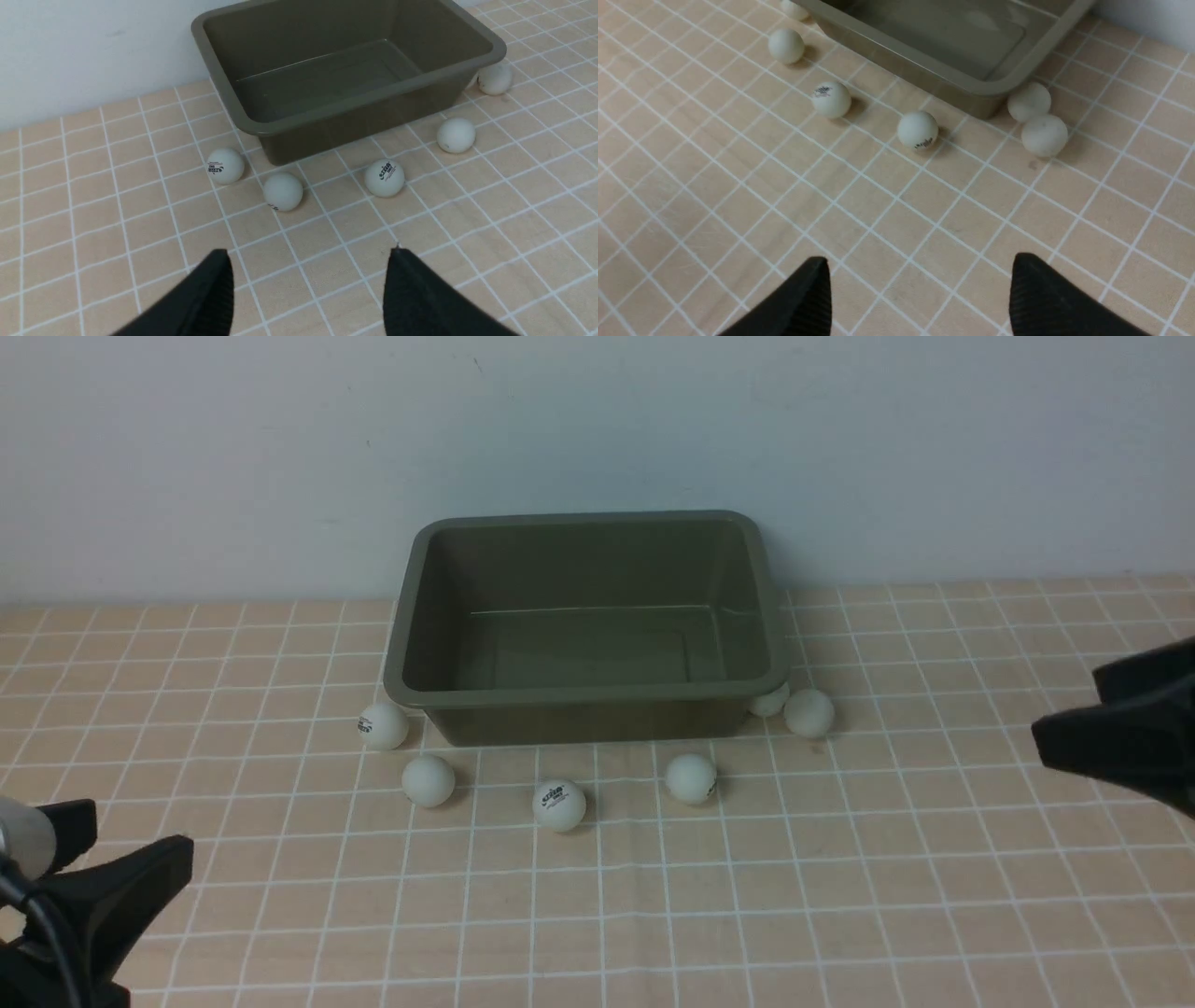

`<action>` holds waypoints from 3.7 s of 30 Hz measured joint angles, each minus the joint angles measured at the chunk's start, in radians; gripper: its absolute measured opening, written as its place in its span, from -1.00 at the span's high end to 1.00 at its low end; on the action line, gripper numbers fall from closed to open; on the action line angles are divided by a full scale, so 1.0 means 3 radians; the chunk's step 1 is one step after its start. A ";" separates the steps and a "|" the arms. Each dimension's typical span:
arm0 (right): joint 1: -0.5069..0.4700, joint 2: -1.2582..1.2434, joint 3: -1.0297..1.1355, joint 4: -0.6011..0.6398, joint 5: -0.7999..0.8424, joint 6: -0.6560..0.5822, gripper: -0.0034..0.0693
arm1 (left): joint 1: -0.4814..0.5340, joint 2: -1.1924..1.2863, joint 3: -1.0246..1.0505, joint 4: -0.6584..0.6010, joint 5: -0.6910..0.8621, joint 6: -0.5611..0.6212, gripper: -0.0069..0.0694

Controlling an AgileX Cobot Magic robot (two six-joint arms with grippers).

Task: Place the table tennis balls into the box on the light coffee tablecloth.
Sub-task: 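Reach for and grasp a ping pong ball on the table, then release the ping pong ball into the bin and lift the gripper away, then reach for and grasp a ping pong ball on the table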

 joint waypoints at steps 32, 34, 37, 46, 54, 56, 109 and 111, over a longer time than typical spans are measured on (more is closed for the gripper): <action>0.0937 0.3384 -0.2381 -0.1166 -0.0417 0.0417 -0.25 | -0.0007 0.0004 0.0000 -0.0022 0.0590 -0.0117 -0.13; 0.0937 0.3456 -0.2408 -0.1160 -0.0410 0.0414 -0.25 | -0.0007 0.0004 0.0000 -0.0022 0.0593 -0.0117 -0.13; 0.0937 0.3544 -0.2420 -0.1155 -0.0410 0.0371 -0.25 | -0.0007 0.0004 0.0000 -0.0022 0.0593 -0.0117 -0.13; 0.0937 0.3663 -0.2426 -0.1073 -0.0629 0.0237 -0.24 | -0.0007 0.0004 0.0000 -0.0022 0.0593 -0.0117 -0.13; 0.0937 0.3790 -0.2453 -0.0840 -0.0729 0.0210 -0.10 | -0.0007 0.0004 0.0000 -0.0022 0.0593 -0.0117 -0.13; 0.0937 0.3785 -0.2470 -0.0913 -0.0729 0.0259 -0.10 | -0.0007 0.0004 0.0000 -0.0022 0.0593 -0.0117 -0.13; 0.0413 0.3844 -0.3523 -0.0481 -0.0170 -0.1552 -0.42 | -0.0010 0.0004 0.0000 -0.0022 0.0735 0.0016 -0.13; 0.0416 0.3921 -0.3523 -0.0299 -0.0178 -0.1773 -0.42 | -0.0010 0.0004 0.0000 -0.0022 0.0735 0.0023 -0.13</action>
